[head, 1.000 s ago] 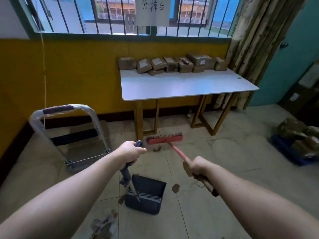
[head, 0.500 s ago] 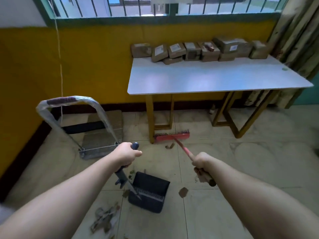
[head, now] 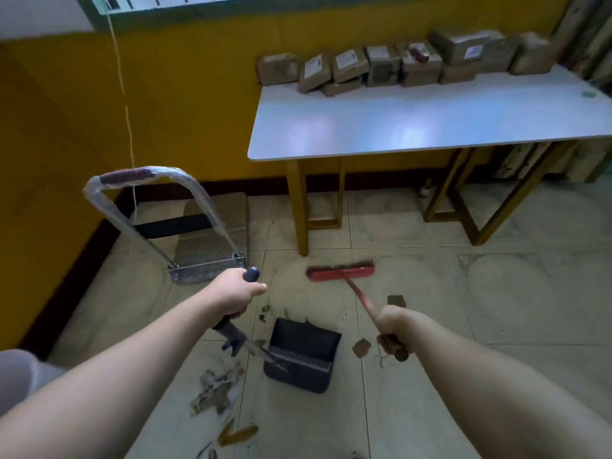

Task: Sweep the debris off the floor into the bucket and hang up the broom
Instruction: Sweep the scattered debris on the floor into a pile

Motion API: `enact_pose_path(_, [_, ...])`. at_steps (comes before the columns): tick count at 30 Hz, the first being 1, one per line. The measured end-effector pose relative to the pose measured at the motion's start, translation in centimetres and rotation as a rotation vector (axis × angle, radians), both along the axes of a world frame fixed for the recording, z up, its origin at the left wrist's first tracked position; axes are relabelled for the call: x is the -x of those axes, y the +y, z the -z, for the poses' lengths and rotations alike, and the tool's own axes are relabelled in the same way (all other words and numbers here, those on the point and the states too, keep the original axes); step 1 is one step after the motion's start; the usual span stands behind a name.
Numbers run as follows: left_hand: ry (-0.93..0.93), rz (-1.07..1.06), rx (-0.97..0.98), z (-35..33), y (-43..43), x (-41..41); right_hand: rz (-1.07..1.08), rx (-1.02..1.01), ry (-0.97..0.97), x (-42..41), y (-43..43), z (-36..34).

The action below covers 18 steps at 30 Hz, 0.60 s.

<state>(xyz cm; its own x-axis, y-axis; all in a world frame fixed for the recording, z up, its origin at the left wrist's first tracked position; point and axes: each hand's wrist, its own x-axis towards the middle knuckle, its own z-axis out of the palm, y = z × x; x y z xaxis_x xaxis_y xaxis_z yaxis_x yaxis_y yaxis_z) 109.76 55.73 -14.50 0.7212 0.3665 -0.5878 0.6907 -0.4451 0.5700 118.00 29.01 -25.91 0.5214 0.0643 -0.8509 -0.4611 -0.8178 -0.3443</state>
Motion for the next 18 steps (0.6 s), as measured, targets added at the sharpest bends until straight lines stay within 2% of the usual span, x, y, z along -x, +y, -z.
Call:
enact_pose_path(7, [0.037,0.130,-0.020,-1.6,-0.4,3.3,-0.126,0.004,0.036,7.5,-1.4,-4.9])
enact_pose_path(13, [-0.025,0.241,-0.103,-2.5,0.0,9.2,0.032,-0.012,0.086,16.2,-0.9,-7.9])
enact_pose_path(18, [-0.045,0.275,-0.079,-3.3,-0.3,12.1,0.185,-0.039,0.018,18.7,-1.3,-8.9])
